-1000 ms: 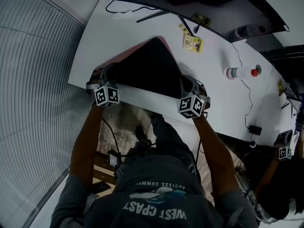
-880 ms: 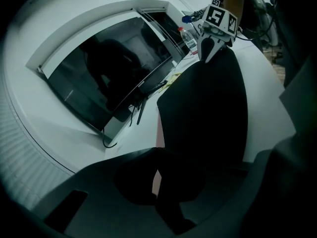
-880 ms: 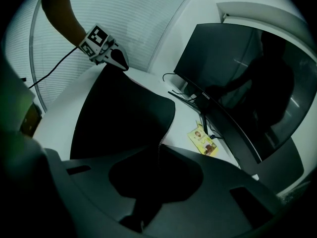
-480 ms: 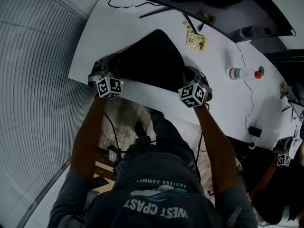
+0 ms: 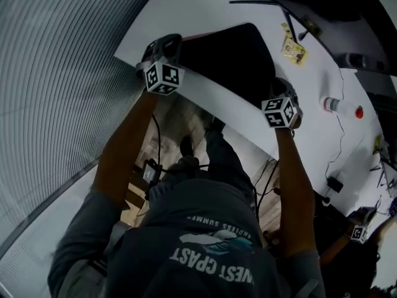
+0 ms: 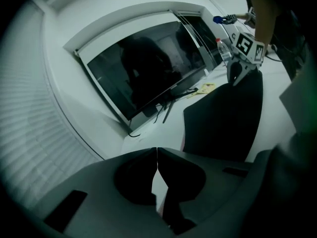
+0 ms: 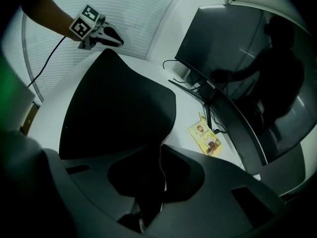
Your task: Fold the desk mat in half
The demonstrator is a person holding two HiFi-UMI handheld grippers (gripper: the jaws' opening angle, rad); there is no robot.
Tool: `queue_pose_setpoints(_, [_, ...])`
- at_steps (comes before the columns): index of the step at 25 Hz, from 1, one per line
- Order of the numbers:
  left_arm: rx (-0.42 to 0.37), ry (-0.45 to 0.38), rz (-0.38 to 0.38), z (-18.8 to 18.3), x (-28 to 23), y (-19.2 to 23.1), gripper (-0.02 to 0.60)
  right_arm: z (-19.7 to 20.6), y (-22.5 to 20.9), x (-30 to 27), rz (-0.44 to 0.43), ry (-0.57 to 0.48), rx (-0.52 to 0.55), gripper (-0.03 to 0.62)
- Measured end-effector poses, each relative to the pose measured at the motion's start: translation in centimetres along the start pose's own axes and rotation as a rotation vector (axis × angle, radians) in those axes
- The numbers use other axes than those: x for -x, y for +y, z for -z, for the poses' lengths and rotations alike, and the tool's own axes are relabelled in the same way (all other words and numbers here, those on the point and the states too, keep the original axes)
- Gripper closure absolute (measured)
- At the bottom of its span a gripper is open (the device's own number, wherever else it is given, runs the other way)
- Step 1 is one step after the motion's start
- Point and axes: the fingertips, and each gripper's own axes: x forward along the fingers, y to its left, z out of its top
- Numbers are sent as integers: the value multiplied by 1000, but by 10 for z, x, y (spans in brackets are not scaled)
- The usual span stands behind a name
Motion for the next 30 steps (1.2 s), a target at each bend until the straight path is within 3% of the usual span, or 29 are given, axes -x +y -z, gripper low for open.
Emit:
queue_pose_setpoints(8, [24, -73, -3, -4, 50, 25, 566, -4, 2, 9, -33, 94, 3, 462])
queue_pose_setpoints(15, [18, -84, -3, -2, 100, 39, 566, -26, 4, 45, -41, 58, 26, 427])
queue_pose_setpoints(19, [11, -96, -15, -4, 125, 51, 566, -43, -1, 68, -12, 12, 22, 425])
queue_pose_setpoints(24, [64, -108, 0, 1, 158, 57, 566, -67, -1, 105, 23, -81, -4, 432])
queue_pose_setpoints(30, [93, -139, 28, -9, 200, 67, 566, -120, 6, 167, 32, -264, -78, 508])
